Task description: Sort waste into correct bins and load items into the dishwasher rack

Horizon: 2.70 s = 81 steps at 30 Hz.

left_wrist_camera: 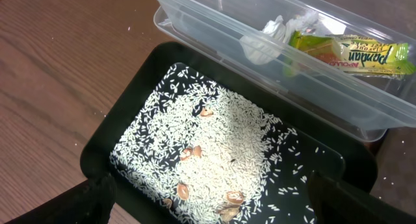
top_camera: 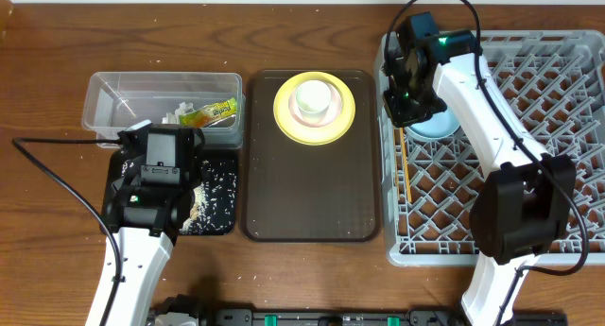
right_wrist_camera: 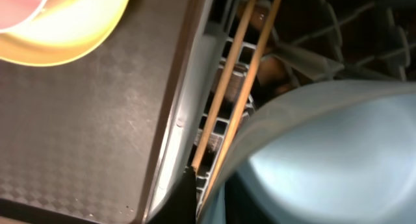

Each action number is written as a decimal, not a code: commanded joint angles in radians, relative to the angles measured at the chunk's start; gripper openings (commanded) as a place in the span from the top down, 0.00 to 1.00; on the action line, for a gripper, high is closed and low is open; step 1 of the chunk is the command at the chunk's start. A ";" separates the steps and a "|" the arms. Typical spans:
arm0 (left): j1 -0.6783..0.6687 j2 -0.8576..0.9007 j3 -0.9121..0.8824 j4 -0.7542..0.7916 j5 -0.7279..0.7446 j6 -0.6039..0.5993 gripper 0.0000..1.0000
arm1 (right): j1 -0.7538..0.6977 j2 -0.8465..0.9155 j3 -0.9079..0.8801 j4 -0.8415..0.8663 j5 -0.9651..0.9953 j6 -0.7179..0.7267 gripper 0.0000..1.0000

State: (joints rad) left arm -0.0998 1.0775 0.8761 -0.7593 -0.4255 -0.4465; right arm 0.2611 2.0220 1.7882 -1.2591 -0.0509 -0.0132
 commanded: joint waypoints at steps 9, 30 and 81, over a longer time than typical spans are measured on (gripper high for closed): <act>0.005 0.000 0.016 -0.002 -0.016 0.005 0.04 | -0.004 -0.041 0.087 -0.057 -0.047 -0.003 0.99; 0.005 0.000 0.016 -0.002 -0.017 0.005 0.04 | -0.383 -0.078 0.266 0.099 -1.352 -0.303 0.99; 0.005 0.000 0.016 -0.002 -0.017 0.005 0.04 | -0.512 0.314 0.087 -0.037 -1.279 -0.526 0.65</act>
State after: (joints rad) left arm -0.0998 1.0775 0.8761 -0.7593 -0.4255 -0.4465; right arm -0.2256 2.3169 1.8759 -1.2842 -1.3861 -0.5270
